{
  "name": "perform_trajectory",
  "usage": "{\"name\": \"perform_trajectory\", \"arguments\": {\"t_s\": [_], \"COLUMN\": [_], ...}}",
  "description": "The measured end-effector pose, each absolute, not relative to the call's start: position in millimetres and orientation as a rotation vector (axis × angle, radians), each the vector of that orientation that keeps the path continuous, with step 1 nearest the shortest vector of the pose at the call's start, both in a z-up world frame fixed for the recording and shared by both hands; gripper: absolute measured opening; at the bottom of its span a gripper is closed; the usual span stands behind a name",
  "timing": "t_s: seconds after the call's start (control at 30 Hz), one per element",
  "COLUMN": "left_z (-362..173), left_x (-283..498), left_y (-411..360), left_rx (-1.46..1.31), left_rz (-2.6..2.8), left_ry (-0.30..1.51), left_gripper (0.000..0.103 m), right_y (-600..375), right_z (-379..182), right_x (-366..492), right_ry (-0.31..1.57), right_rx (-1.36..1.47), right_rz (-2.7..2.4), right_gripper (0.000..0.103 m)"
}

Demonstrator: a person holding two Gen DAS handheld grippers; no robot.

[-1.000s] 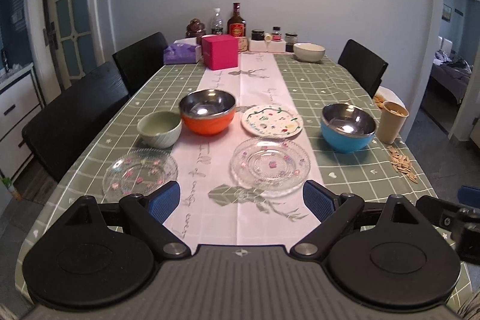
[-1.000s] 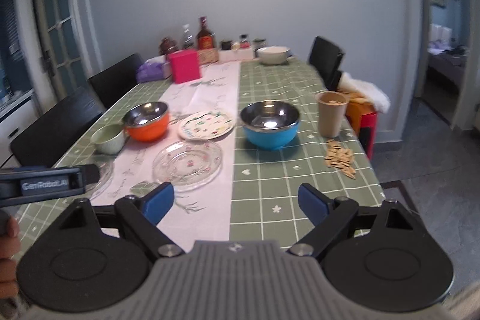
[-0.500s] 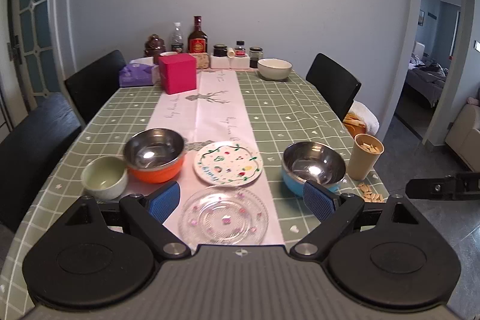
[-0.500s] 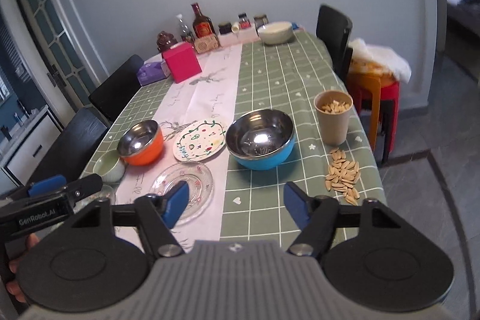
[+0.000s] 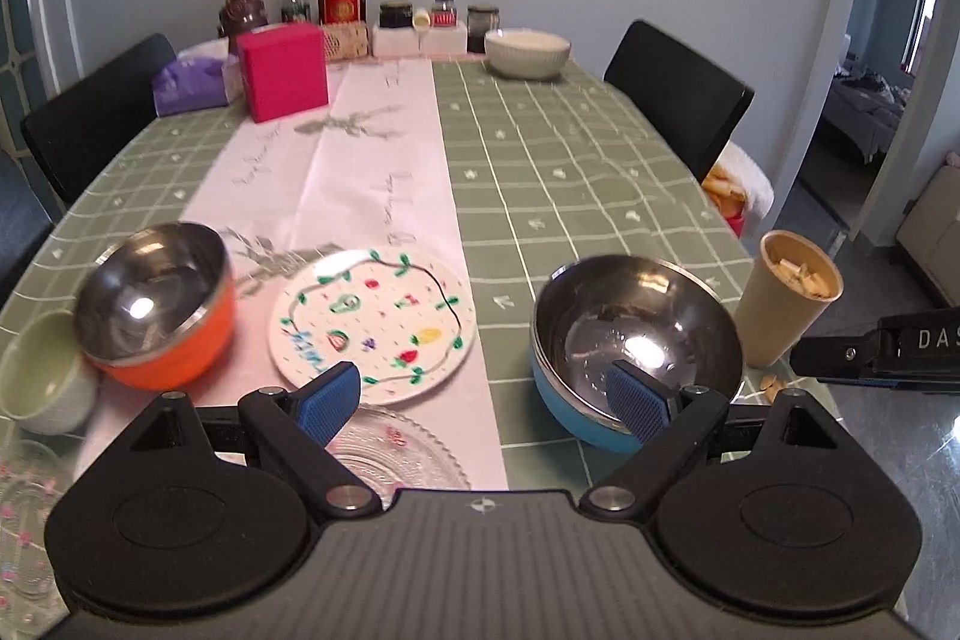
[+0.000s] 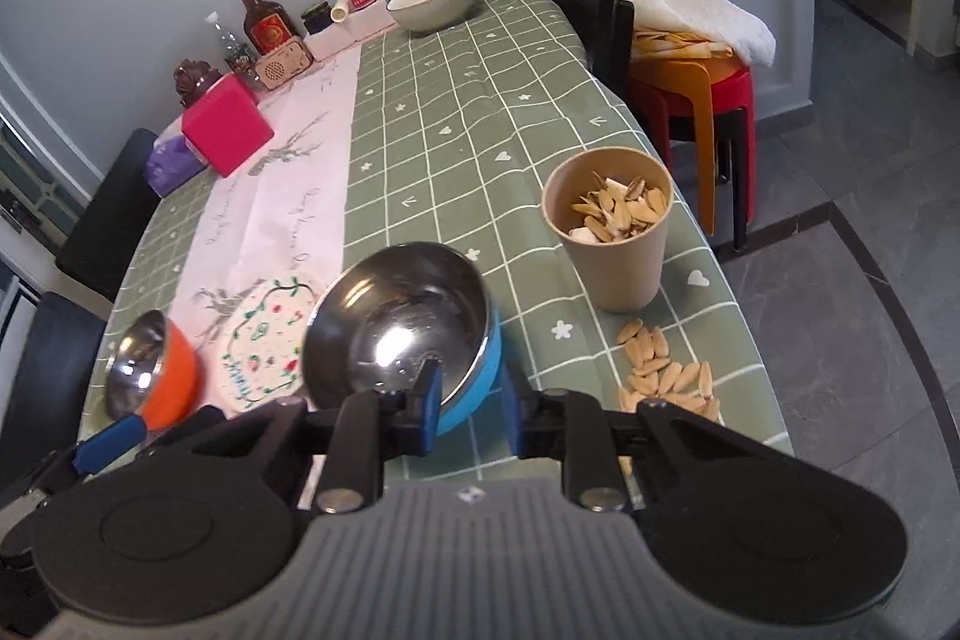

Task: Organize plates and bowls
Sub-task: 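Move both grippers to the blue bowl and close them on its rim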

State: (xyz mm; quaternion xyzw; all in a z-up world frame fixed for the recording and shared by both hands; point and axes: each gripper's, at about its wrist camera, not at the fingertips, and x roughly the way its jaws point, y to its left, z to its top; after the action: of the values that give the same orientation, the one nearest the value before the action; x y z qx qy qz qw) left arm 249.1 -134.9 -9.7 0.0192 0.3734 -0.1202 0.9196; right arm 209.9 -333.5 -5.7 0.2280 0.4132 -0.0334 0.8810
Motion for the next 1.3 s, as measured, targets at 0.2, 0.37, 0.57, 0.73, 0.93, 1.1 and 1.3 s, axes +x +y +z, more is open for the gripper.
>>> {"name": "perform_trajectory", "arguments": {"t_s": [0.2, 0.37, 0.57, 0.73, 0.93, 1.1, 1.3], "left_z": [-31.1, -41.3, -43.8, -47.4, -61.8, -63.9, -57.9], "left_x": [263.7, 280.2, 300.5, 322.3, 338.5, 339.2, 333.4], "left_y": [-156.7, -165.9, -167.6, -173.5, -180.1, -191.9, -204.1], "left_rx": [0.072, 0.099, 0.086, 0.070, 0.020, 0.067, 0.088], "left_rz": [-0.249, -0.242, -0.212, -0.227, -0.205, -0.175, -0.139], "left_ry": [0.793, 0.844, 0.860, 0.910, 1.013, 0.977, 1.014], "left_gripper": [0.103, 0.103, 0.101, 0.085, 0.071, 0.059, 0.035], "right_y": [-337.8, -341.6, -332.9, -333.4, -331.7, -319.2, -323.8], "right_z": [-23.0, -33.8, -41.0, -50.8, -53.7, -59.0, -60.6], "right_x": [224.7, 231.1, 238.1, 255.0, 262.9, 270.6, 264.6], "right_ry": [0.838, 0.827, 0.816, 0.854, 0.846, 0.874, 0.861], "right_rx": [0.442, 0.472, 0.426, 0.411, 0.410, 0.338, 0.368], "right_rz": [-0.068, -0.051, -0.028, -0.055, -0.049, -0.033, -0.021], "right_gripper": [0.019, 0.019, 0.028, 0.028, 0.028, 0.022, 0.012]}}
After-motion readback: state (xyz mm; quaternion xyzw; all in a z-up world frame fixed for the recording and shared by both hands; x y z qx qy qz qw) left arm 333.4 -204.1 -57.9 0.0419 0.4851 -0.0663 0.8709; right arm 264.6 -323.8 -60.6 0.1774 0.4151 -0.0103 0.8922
